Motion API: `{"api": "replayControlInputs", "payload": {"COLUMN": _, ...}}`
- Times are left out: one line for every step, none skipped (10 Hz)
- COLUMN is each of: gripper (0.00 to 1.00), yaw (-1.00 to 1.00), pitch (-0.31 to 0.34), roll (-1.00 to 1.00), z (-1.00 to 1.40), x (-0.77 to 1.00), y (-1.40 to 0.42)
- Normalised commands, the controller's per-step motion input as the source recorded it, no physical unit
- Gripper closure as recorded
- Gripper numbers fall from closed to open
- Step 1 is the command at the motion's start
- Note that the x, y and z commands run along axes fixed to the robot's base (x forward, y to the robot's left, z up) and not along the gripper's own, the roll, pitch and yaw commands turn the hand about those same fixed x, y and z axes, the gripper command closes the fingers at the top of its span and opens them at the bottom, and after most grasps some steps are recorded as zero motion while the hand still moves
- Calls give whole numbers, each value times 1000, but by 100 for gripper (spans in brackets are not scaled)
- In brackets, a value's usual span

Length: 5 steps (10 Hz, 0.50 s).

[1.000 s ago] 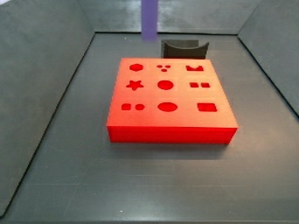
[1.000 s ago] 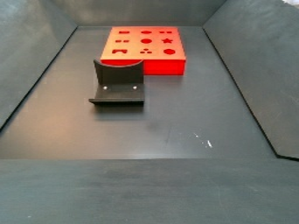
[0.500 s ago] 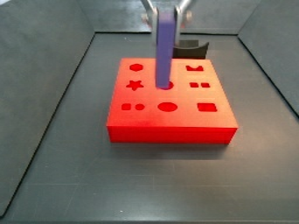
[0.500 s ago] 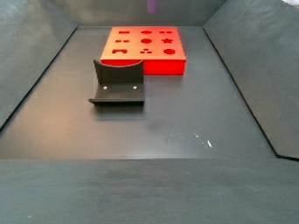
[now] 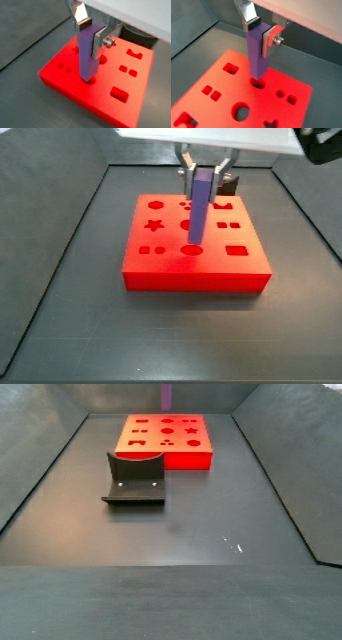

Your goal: Insert the rectangle object.

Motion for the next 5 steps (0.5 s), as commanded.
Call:
{"api": "replayControlInputs", "payload": {"gripper": 100, "yaw": -757, "pitch": 0, "roll": 0, "z": -97, "x": 383, "y": 0}}
{"api": "replayControlInputs", "payload": {"gripper": 100, "yaw": -800, "pitch": 0, "roll": -17, "z": 0, "x": 346, "y": 0}}
{"api": "replayControlInputs", "payload": {"gripper": 100, "yaw": -794, "pitch": 0, "roll": -91, "z": 26, "x": 360, "y": 0}}
{"api": "replayControlInputs", "payload": {"gripper": 100, "yaw": -826, "pitch": 0, "roll": -133, "z": 117, "x": 334, "y": 0}}
{"api": "replayControlInputs", "payload": {"gripper": 100, "yaw": -877, "pitch": 0, "roll": -170, "z": 191, "x": 274, "y": 0}}
